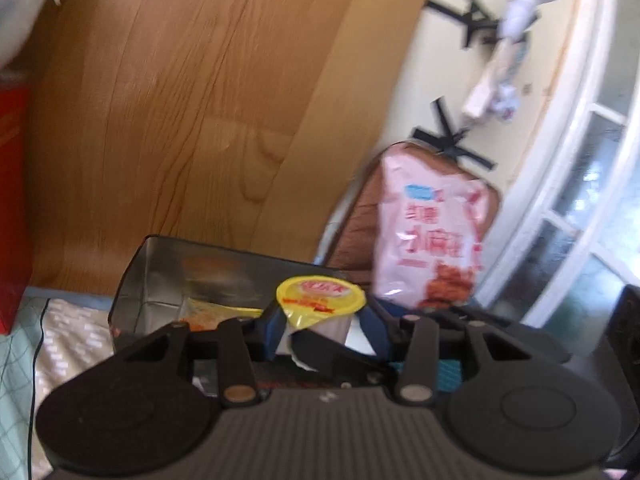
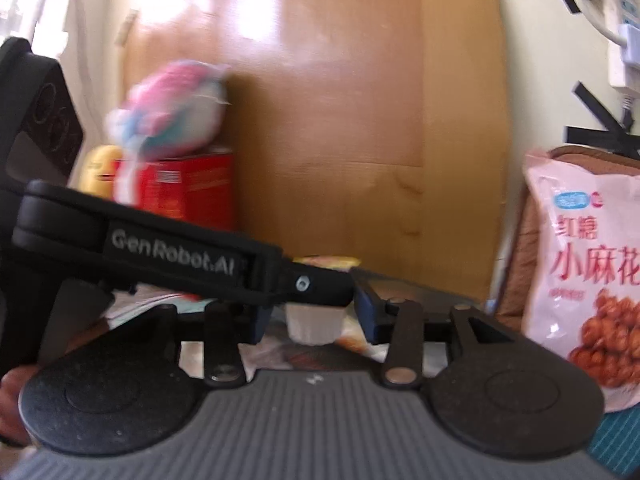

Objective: Organize snacks
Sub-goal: 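Lift the white cup into the black tin box and open the left tool, then move the left tool back to the snack pile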

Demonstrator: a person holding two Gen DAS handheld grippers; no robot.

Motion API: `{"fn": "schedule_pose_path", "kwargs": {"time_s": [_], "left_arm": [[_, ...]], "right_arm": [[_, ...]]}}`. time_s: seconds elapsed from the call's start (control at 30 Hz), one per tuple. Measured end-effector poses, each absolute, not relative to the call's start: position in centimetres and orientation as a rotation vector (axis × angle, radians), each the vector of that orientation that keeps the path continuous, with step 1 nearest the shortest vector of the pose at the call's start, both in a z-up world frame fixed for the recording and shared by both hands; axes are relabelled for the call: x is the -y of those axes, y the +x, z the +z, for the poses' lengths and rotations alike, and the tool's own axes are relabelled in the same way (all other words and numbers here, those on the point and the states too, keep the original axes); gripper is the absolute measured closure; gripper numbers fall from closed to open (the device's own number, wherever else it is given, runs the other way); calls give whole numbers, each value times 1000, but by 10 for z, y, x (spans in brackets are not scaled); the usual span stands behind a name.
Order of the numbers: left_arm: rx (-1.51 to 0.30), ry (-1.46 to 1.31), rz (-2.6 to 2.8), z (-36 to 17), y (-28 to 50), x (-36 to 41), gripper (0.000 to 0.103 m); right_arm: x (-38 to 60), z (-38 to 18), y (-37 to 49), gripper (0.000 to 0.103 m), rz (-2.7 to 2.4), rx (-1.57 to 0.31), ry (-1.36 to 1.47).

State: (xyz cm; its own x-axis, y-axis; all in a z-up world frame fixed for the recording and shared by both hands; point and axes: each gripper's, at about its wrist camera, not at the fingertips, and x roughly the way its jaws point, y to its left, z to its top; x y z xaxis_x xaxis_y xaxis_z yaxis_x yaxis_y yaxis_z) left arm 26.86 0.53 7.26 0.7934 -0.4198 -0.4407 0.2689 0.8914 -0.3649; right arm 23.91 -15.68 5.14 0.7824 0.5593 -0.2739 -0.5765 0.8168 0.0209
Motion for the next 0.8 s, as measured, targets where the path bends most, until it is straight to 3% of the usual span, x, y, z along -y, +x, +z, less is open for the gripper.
{"fn": "schedule_pose_path", "kwargs": {"time_s": [0.17,0.27,0.37,0.53,0.8], "left_arm": [[-476,-339,-243,70,272,-47,55],[-521,-362,-78,62,285,-72,52],[-607,-360,-17,44,304,-79,55],[-654,-384,-36,27,309,-74,76],[-653,-337,4,36,276,-69,74]], "right_arm": [[188,46,247,42,546,-257,18],[213,39,257,33,463,-268,130],[228,26,272,33,431,-350,227],[219,6,285,34,485,-483,299],[195,10,283,34,504,-496,267]]}}
